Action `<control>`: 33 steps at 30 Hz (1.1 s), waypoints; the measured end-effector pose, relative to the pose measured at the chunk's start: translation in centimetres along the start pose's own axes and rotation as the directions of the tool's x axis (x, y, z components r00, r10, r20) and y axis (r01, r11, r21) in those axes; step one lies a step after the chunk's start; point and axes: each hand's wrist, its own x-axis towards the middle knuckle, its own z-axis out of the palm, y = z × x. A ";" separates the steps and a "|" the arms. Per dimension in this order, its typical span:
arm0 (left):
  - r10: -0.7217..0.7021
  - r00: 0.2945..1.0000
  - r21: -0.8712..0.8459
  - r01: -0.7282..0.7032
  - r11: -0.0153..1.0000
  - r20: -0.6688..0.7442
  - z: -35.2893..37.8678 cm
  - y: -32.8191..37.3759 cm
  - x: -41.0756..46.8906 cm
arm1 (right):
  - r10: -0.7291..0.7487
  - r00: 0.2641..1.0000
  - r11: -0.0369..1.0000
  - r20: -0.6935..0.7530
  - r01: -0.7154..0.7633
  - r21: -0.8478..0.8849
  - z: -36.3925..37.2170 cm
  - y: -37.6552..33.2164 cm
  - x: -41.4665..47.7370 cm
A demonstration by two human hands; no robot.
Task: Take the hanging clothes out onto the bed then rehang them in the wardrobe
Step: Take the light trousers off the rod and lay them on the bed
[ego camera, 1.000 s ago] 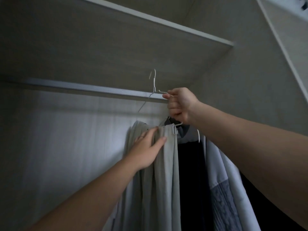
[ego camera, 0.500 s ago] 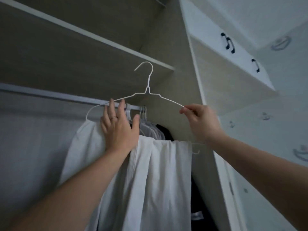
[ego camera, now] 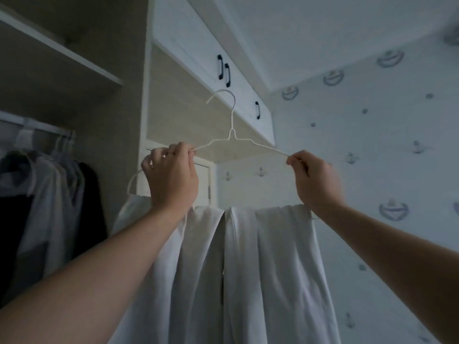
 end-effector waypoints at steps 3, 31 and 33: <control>0.026 0.997 -0.140 -0.015 0.990 0.078 3.4 6.8 -2.6 | -0.015 1.000 0.988 -0.023 0.011 -0.157 -6.5 6.1 -0.5; 0.825 0.499 -0.847 0.530 -0.048 0.265 6.4 71.1 -42.6 | 0.465 0.775 0.066 -0.428 -0.512 -0.856 -65.9 21.1 -28.3; 0.855 0.478 -0.834 0.542 -0.106 0.202 4.2 73.6 -45.5 | 0.459 0.765 -0.034 -0.452 -0.493 -0.869 -67.2 19.1 -31.0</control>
